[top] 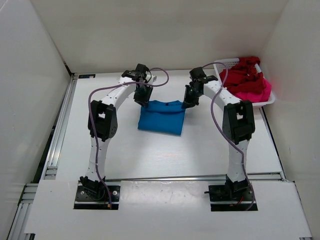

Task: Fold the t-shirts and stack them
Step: Fold the long partially folded tshirt into a neat square

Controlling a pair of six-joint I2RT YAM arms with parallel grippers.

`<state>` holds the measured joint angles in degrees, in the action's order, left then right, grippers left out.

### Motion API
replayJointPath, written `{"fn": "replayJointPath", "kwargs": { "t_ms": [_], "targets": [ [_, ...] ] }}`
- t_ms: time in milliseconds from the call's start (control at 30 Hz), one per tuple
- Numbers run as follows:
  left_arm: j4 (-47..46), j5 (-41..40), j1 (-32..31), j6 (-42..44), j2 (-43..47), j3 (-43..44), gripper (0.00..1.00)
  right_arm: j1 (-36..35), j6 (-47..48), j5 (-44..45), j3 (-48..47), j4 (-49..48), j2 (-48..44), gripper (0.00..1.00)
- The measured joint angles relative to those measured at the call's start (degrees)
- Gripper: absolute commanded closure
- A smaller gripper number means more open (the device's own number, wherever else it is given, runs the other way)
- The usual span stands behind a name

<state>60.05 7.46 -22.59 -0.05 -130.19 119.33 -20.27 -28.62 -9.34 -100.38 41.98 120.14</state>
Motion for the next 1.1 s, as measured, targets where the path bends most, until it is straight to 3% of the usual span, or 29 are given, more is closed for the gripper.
{"fn": "replayJointPath", "kwargs": {
  "t_ms": [167,233,300,367,533,600,667,800,1100],
  "targets": [
    [-1.5,-3.3,1.7,0.1,-3.1,0.5,0.33,1.8,-0.3,-0.9,-10.6,-0.2,7.6,0.50],
    [-2.1,-4.5,3.0,0.1,-3.2,0.9,0.23,2.3,0.0,-0.7,-13.2,-0.6,8.2,0.50],
    [-3.1,-5.3,4.7,0.1,-2.6,1.1,0.22,2.5,0.8,0.5,-13.8,-1.2,7.0,0.50],
    [-4.0,-5.9,6.4,0.1,-1.1,1.0,0.21,2.2,2.1,3.2,-12.1,-2.4,4.2,0.54],
    [-7.0,-6.9,9.7,0.0,7.7,-5.2,0.21,-5.0,6.8,7.3,0.8,-6.1,-8.0,0.81],
    [-7.5,-6.8,10.1,0.0,11.7,-8.6,0.21,-9.8,8.2,6.8,2.0,-7.0,-9.0,0.93],
    [-7.8,-6.8,9.9,0.0,14.3,-11.3,0.21,-14.3,9.3,5.5,2.2,-8.3,-7.7,0.99],
    [-8.3,-6.2,9.4,0.0,16.2,-16.3,0.21,-18.1,9.6,3.0,-0.9,-8.6,0.2,1.00],
    [-8.1,-3.7,8.9,0.1,16.7,-22.1,0.19,-13.4,7.8,5.0,-16.2,-7.0,16.9,1.00]
  ]
}}
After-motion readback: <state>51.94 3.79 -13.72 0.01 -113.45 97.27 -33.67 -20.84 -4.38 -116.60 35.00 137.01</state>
